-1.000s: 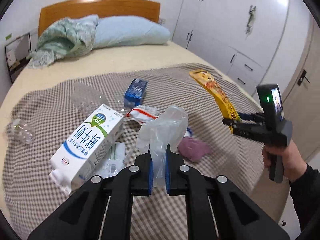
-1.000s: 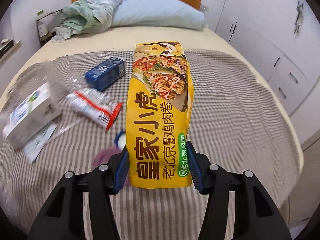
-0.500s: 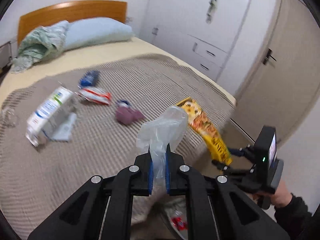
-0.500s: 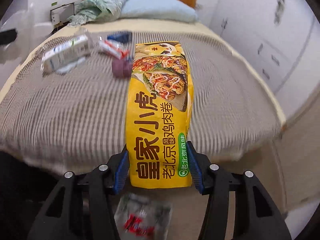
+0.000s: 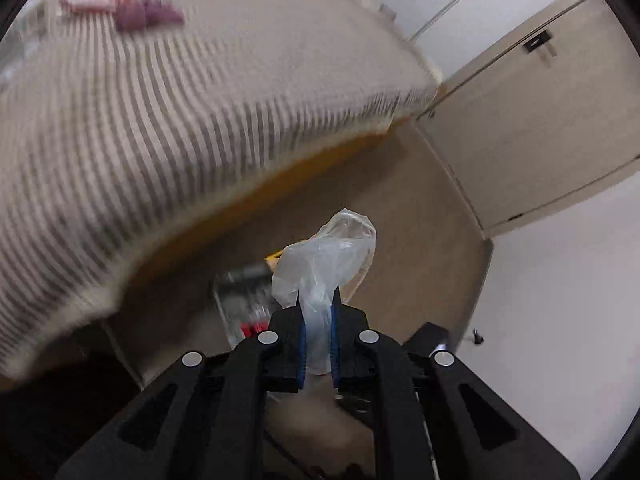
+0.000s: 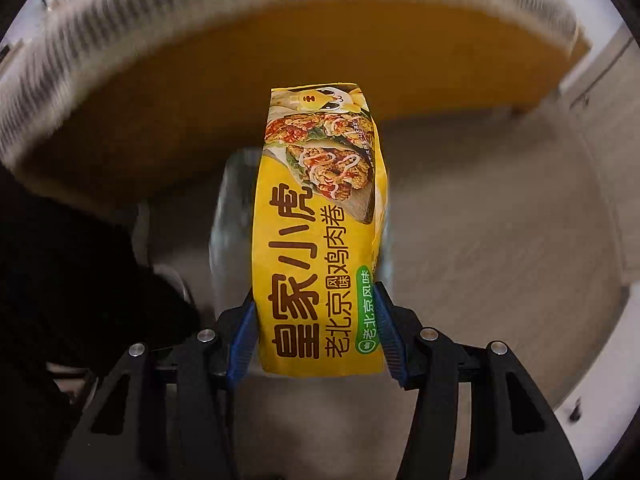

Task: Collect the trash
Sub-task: 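Carry both items over the wastebasket and open both tools to drop them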

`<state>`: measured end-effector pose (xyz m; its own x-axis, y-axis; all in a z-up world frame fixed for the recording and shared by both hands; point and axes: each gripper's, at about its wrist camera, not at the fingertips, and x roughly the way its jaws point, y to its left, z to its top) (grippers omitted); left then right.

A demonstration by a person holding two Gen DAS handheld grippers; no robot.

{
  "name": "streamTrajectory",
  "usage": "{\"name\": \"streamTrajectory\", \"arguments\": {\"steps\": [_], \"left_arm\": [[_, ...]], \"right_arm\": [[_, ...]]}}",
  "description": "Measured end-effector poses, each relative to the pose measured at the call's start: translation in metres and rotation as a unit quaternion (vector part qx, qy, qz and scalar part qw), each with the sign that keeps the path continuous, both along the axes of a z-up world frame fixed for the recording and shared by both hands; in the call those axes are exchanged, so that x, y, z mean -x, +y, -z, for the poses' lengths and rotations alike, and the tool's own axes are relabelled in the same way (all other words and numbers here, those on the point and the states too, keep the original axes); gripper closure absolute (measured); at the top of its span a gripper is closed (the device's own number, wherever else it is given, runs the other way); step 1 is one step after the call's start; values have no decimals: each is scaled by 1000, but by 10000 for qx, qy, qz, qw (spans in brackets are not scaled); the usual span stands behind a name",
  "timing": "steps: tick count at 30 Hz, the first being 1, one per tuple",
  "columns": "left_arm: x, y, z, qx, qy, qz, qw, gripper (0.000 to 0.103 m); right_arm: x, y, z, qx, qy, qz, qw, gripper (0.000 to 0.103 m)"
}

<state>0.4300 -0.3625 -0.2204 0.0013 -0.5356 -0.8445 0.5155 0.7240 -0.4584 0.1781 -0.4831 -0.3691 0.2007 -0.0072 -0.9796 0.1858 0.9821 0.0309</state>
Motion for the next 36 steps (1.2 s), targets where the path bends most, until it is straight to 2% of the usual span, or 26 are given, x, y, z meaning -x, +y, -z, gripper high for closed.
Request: {"name": "streamTrajectory", "arguments": {"steps": [3, 8, 11, 13, 15, 20, 22, 23, 24, 25, 26, 31, 34, 35, 36], "left_arm": [[10, -15, 45, -334, 494, -53, 9982, 97], [15, -23, 99, -870, 1003, -118, 9911, 97], [13, -24, 125, -1146, 1276, -297, 9847, 97], [9, -26, 136, -1251, 1428, -441, 9808, 97], [3, -30, 145, -1377, 1477, -525, 9780, 97], [-5, -53, 164, -1683, 1539, -478, 9725, 97], [-4, -61, 168, -1759, 1487, -409, 9723, 97], [-4, -64, 168, -1778, 1470, -381, 9723, 97], [-4, -67, 170, -1816, 1461, -346, 9718, 97], [-4, -69, 171, -1853, 1465, -316, 9712, 96], [-5, -71, 174, -1893, 1472, -302, 9703, 96], [-7, -92, 201, -2341, 1528, -182, 9599, 96], [-9, -100, 218, -2459, 1870, -257, 9507, 93], [-9, -103, 223, -2496, 1999, -280, 9471, 74], [-9, -104, 230, -2529, 2140, -322, 9430, 48]], "right_arm": [[5, 4, 34, -204, 281, 125, 9993, 50], [-1, 13, 86, -419, 681, 144, 9967, 50], [-4, 19, 106, -478, 697, 127, 9963, 44], [-10, 22, 128, -682, 832, 89, 9942, 32], [-16, 24, 142, -686, 990, 24, 9927, 29], [-10, 10, 137, -1052, 717, 216, 9916, 29], [-2, 0, 124, -1234, 378, 404, 9908, 29], [1, -6, 116, -1308, 210, 498, 9899, 33], [3, -10, 113, -1330, 198, 583, 9892, 65], [5, -12, 115, -1290, 333, 640, 9890, 85], [8, -15, 116, -1286, 375, 708, 9885, 93], [20, -28, 112, -1318, 247, 1286, 9826, 93], [28, -36, 105, -1364, 132, 1537, 9786, 93], [30, -39, 102, -1348, 108, 1568, 9783, 93], [32, -41, 98, -1303, 96, 1592, 9786, 93]]}}
